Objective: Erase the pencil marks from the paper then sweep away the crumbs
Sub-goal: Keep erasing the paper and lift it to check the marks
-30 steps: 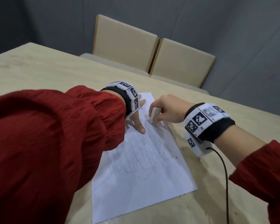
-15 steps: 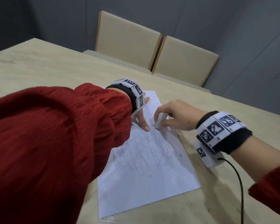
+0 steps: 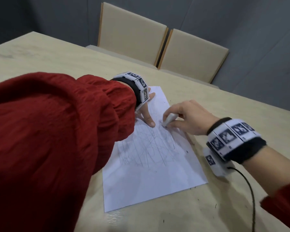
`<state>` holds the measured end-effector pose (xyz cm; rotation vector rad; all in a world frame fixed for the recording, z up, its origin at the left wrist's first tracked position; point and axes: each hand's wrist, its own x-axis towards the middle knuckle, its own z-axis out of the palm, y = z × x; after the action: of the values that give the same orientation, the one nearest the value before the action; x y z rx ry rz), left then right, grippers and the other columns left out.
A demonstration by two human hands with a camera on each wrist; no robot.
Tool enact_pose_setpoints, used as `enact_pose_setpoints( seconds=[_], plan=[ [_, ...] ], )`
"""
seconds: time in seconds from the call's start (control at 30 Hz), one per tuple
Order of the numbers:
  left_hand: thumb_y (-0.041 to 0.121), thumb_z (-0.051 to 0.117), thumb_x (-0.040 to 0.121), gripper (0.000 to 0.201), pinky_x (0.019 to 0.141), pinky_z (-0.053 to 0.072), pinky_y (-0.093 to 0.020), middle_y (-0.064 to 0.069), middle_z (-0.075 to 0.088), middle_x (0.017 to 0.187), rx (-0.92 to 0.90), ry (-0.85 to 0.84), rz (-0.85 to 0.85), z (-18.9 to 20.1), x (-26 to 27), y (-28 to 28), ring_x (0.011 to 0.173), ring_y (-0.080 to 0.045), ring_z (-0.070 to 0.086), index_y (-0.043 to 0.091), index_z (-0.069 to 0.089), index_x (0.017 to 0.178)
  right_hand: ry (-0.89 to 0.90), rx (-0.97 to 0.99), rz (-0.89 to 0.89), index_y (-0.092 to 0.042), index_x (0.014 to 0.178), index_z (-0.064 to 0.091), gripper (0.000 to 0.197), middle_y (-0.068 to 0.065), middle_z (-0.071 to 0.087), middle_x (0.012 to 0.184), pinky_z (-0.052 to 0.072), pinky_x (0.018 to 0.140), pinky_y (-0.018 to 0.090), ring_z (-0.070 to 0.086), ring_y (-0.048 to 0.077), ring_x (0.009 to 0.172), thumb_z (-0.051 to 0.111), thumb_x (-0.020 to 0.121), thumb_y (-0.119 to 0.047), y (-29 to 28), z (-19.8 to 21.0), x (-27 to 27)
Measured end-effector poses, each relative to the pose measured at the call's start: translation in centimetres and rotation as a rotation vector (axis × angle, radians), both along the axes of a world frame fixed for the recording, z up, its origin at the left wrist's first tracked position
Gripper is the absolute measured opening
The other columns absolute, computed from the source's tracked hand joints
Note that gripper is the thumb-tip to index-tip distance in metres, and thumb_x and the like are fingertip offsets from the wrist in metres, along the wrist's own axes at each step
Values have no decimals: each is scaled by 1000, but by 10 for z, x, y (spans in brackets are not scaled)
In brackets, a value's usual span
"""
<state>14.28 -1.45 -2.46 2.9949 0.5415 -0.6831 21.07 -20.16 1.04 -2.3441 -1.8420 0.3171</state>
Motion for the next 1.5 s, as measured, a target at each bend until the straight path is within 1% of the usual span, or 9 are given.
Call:
enact_pose_setpoints(
  seconds=[0.23, 0.4, 0.5, 0.6, 0.8, 0.9, 1.2, 1.3, 1.5],
  plan=[
    [78, 64, 64, 128, 118, 2, -49, -5, -13, 162, -75, -71, 31, -9, 2, 4, 149, -29, -6, 26, -11, 154, -132, 55, -52, -25, 87, 74, 10, -9, 62, 67, 36, 63, 23, 52, 13, 67, 77, 78, -23, 40, 6, 10],
    [57, 63, 83, 83, 115, 26, -51, -14, 30, 155, -148, -236, 187, -7, 10, 12, 141, -32, 32, 17, 34, 150, -72, 64, -105, -21, 84, 73, 9, -17, 54, 50, 31, 53, 9, 48, 0, 58, 78, 76, -19, 44, -7, 17],
    [80, 61, 66, 126, 118, 7, -49, -9, -7, 162, -23, -85, 56, -10, 4, 5, 148, -30, 3, 20, -5, 156, -32, 47, -65, -22, 84, 74, 11, -23, 60, 55, 33, 57, 3, 51, -12, 64, 78, 76, -16, 7, -5, 7],
    [81, 62, 62, 134, 118, 4, -48, -6, -18, 161, -18, -22, 21, -7, 3, 3, 149, -29, -8, 23, -17, 152, 11, -14, -18, -25, 82, 76, 15, -18, 68, 72, 39, 65, 6, 56, -9, 72, 78, 73, -14, -27, 0, -6],
    [87, 55, 56, 134, 118, 2, -49, -3, -18, 161, -34, -34, 32, -7, 2, 6, 149, -28, -7, 24, -14, 153, -201, 41, -41, -32, 88, 74, 11, -9, 58, 65, 39, 74, 31, 53, 17, 71, 76, 78, -31, 17, 9, 6],
    [86, 56, 59, 133, 118, 1, -50, -2, -19, 160, -21, -11, 19, -4, 0, 5, 149, -28, -9, 25, -16, 153, -239, 20, -77, -31, 87, 72, 8, -23, 47, 56, 28, 77, 26, 47, 7, 67, 74, 79, -29, 40, 1, 13],
    [75, 66, 64, 132, 118, -2, -47, -4, -24, 160, -102, -16, 45, 3, -5, -1, 148, -27, -16, 23, -17, 152, -15, -114, -36, -32, 82, 75, 16, -11, 71, 75, 45, 68, 23, 59, 12, 68, 77, 71, -20, -40, 7, -6],
    [80, 64, 54, 139, 118, -3, -49, -3, -24, 159, -112, -3, 58, 3, -4, -1, 148, -26, -17, 25, -19, 152, -87, -75, -57, -34, 83, 74, 14, -5, 68, 70, 43, 67, 26, 56, 15, 66, 78, 72, -27, -14, 10, 4],
    [85, 55, 28, 154, 117, -6, -50, 2, -26, 159, -165, 7, 61, 1, -4, 3, 147, -24, -19, 30, -19, 151, -57, 63, -192, -26, 81, 74, 10, -20, 55, 58, 35, 65, 20, 49, 1, 61, 79, 73, -22, 51, -2, 20]
  ],
)
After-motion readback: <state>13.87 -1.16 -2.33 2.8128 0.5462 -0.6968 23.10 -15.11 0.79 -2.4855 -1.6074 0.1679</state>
